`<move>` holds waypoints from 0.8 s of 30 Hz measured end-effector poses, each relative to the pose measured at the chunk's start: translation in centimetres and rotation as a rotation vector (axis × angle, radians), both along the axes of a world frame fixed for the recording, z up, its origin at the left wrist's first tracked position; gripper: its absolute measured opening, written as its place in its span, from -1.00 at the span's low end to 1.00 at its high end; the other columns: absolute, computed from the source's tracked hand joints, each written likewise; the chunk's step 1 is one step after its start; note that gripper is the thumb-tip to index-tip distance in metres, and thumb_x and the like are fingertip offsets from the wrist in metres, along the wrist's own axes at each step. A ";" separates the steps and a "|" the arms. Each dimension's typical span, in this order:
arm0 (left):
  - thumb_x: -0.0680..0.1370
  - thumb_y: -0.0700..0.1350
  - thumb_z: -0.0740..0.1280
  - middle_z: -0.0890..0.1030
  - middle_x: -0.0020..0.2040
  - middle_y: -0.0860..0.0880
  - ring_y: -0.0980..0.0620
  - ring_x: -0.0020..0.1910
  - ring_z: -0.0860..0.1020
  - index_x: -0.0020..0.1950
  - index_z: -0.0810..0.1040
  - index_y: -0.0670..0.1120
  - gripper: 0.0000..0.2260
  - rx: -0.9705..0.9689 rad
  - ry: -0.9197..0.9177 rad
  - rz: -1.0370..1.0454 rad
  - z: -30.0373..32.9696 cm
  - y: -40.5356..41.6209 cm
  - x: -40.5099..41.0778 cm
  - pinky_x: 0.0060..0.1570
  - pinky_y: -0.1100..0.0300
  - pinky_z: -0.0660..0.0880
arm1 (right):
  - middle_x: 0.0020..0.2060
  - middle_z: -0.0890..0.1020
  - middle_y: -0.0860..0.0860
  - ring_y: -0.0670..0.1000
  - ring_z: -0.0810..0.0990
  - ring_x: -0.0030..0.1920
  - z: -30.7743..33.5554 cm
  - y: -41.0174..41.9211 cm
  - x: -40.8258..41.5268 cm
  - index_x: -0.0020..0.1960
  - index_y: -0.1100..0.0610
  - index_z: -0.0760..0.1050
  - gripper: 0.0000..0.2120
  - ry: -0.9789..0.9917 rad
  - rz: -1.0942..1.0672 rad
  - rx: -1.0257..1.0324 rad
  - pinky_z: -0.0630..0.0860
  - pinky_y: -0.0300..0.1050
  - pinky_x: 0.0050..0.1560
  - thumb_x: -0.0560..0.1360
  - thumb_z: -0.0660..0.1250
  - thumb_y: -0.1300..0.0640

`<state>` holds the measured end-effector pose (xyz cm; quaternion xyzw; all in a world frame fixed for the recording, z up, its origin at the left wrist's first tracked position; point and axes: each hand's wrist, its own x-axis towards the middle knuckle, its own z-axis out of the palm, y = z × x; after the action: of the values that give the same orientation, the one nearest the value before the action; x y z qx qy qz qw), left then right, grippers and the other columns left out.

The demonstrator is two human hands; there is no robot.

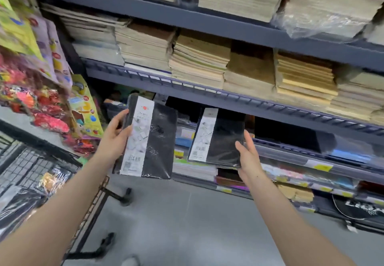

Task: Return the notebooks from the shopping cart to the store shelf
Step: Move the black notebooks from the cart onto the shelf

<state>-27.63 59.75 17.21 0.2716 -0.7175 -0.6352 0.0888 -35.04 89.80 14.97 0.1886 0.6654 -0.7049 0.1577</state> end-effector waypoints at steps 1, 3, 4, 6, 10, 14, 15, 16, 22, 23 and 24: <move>0.60 -0.24 0.19 0.58 -0.20 -0.02 0.27 -0.43 0.58 0.27 0.36 0.17 -0.64 0.010 0.010 0.018 -0.7 -0.3 -0.6 -0.49 0.40 0.47 | 0.49 0.13 -0.15 -0.03 0.10 0.50 -0.5 -0.3 -1.0 0.44 -0.21 0.19 -0.51 -0.006 0.001 -0.007 0.07 0.13 0.46 0.60 0.14 0.19; 0.59 -0.23 0.21 0.61 -0.17 0.02 0.20 -0.36 0.61 0.30 0.38 0.15 -0.64 0.033 0.018 0.026 -2.3 -1.2 -1.8 -0.43 0.32 0.53 | 0.50 0.11 -0.15 0.00 0.07 0.50 -1.9 -1.0 -2.7 0.44 -0.22 0.18 -0.51 -0.004 0.011 -0.006 0.05 0.17 0.44 0.60 0.14 0.17; 0.59 -0.22 0.22 0.64 -0.13 0.02 0.14 -0.30 0.63 0.32 0.39 0.15 -0.63 0.045 0.025 0.016 -3.1 -1.7 -2.4 -0.37 0.26 0.57 | 0.50 0.10 -0.15 0.00 0.06 0.51 -2.7 -1.3 -3.6 0.44 -0.21 0.17 -0.52 0.005 0.005 -0.005 0.05 0.17 0.44 0.60 0.14 0.16; 0.58 -0.21 0.23 0.67 -0.12 0.07 0.08 -0.23 0.64 0.29 0.41 0.20 -0.62 0.044 0.029 0.012 -4.5 -2.7 -3.2 -0.26 0.17 0.58 | 0.51 0.08 -0.14 0.00 0.05 0.51 -3.8 -2.0 -4.7 0.46 -0.17 0.15 -0.51 -0.001 -0.015 -0.008 0.03 0.17 0.44 0.61 0.13 0.17; 0.59 -0.22 0.21 0.66 -0.11 0.14 0.12 -0.20 0.64 0.27 0.43 0.22 -0.62 0.039 0.060 0.027 -6.8 -3.4 -4.2 -0.21 0.17 0.57 | 0.50 0.14 -0.11 -0.02 0.13 0.49 -5.9 -2.6 -6.7 0.48 -0.13 0.11 -0.52 -0.054 -0.010 -0.017 0.02 0.16 0.44 0.61 0.12 0.14; 0.59 -0.25 0.19 0.62 -0.03 0.22 0.23 -0.18 0.63 0.32 0.40 0.17 -0.60 0.055 0.082 0.032 -7.3 -3.1 -4.4 -0.24 0.34 0.56 | 0.46 0.25 -0.05 -0.04 0.28 0.40 -6.1 -2.5 -7.2 0.48 -0.13 0.13 -0.45 0.026 0.026 0.089 0.14 0.08 0.40 0.55 0.24 0.02; 0.59 -0.25 0.19 0.63 -0.06 0.23 0.23 -0.19 0.63 0.32 0.40 0.18 -0.60 0.060 0.084 0.035 -7.3 -3.0 -4.3 -0.24 0.34 0.56 | 0.45 0.27 -0.02 -0.04 0.29 0.38 -6.1 -2.4 -6.9 0.48 -0.13 0.13 -0.43 0.057 0.047 0.127 0.17 0.06 0.40 0.53 0.27 0.00; 0.59 -0.25 0.18 0.64 -0.10 0.24 0.23 -0.20 0.64 0.31 0.40 0.19 -0.60 0.068 0.086 0.037 -7.1 -2.9 -4.2 -0.26 0.33 0.56 | 0.44 0.27 -0.02 -0.03 0.28 0.40 -6.0 -2.1 -6.3 0.47 -0.13 0.14 -0.41 0.104 0.080 0.170 0.20 0.05 0.40 0.51 0.29 -0.04; 0.60 -0.26 0.16 0.60 -0.04 0.18 0.24 -0.25 0.63 0.33 0.38 0.18 -0.59 0.101 0.087 0.023 -6.3 -2.1 -3.6 -0.27 0.31 0.58 | 0.47 0.19 -0.04 0.08 0.43 0.27 -6.6 -1.3 -2.1 0.37 -0.18 0.31 -0.51 0.551 0.415 1.056 0.45 -0.05 0.08 0.46 0.27 -0.19; 0.60 -0.26 0.16 0.60 -0.03 0.16 0.23 -0.25 0.63 0.33 0.38 0.18 -0.59 0.105 0.085 0.024 -6.3 -2.2 -3.7 -0.27 0.31 0.58 | 0.44 0.27 -0.01 0.13 0.50 0.15 -6.6 -1.4 -2.0 0.34 -0.14 0.37 -0.57 0.693 0.429 1.310 0.47 -0.02 -0.03 0.50 0.22 -0.18; 0.60 -0.25 0.16 0.61 -0.03 0.15 0.23 -0.25 0.64 0.34 0.38 0.18 -0.59 0.105 0.081 0.024 -6.3 -2.2 -3.7 -0.27 0.31 0.59 | 0.40 0.37 0.02 0.15 0.53 0.05 -6.5 -1.5 -2.1 0.30 -0.10 0.44 -0.59 0.821 0.427 1.492 0.46 -0.01 -0.11 0.51 0.16 -0.18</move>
<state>-31.33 57.53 10.89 0.2585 -0.6759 -0.6812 0.1109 -37.11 88.31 8.45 -0.1545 0.9780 -0.0534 -0.1300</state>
